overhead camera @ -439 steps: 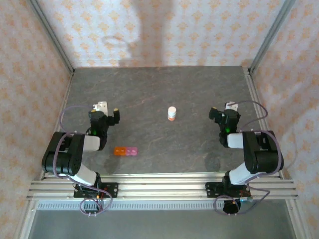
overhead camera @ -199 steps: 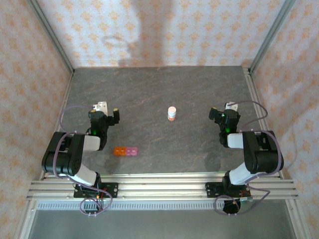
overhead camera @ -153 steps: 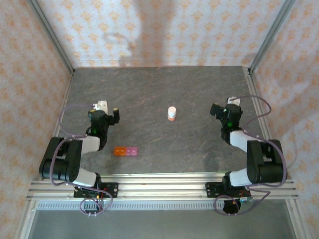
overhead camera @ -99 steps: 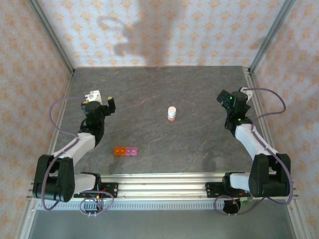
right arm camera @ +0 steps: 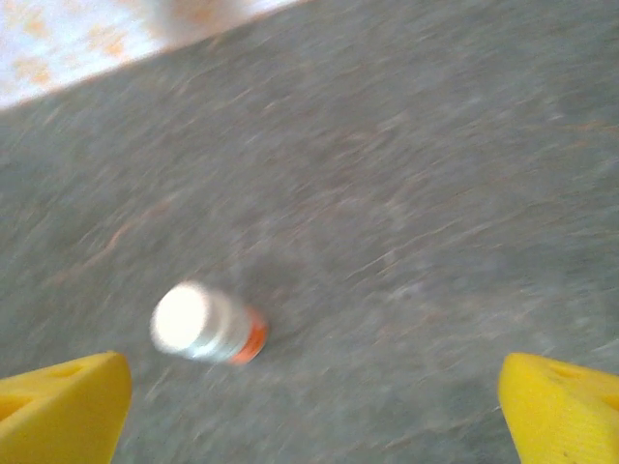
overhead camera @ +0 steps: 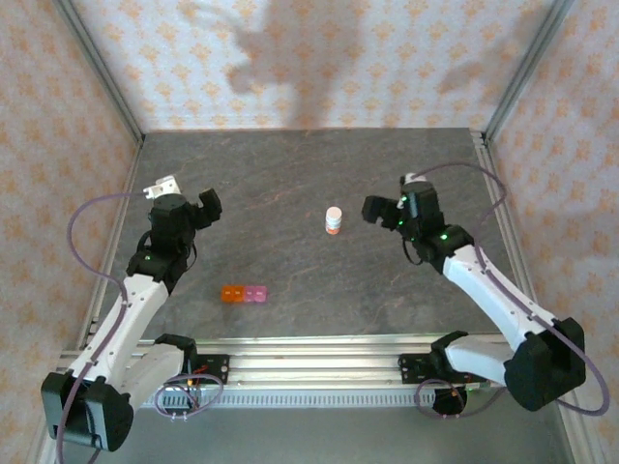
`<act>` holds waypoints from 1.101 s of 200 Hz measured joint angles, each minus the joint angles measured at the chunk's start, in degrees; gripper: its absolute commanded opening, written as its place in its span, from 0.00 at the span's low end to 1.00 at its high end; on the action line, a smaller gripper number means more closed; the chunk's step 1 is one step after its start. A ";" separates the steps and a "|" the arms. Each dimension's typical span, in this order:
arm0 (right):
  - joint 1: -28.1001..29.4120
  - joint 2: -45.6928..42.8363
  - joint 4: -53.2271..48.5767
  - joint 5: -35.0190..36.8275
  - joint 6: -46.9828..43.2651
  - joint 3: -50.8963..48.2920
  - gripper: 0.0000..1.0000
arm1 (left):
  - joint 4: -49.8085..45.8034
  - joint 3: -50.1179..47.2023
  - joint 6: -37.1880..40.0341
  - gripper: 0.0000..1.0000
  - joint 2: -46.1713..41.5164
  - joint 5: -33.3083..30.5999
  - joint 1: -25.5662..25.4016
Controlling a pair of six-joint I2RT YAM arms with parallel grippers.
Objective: Sort the pills into containers
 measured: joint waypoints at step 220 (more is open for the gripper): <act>36.11 43.47 -2.29 -11.72 -23.23 22.03 0.87 | -10.67 -9.18 -12.02 1.00 -6.12 7.48 -0.39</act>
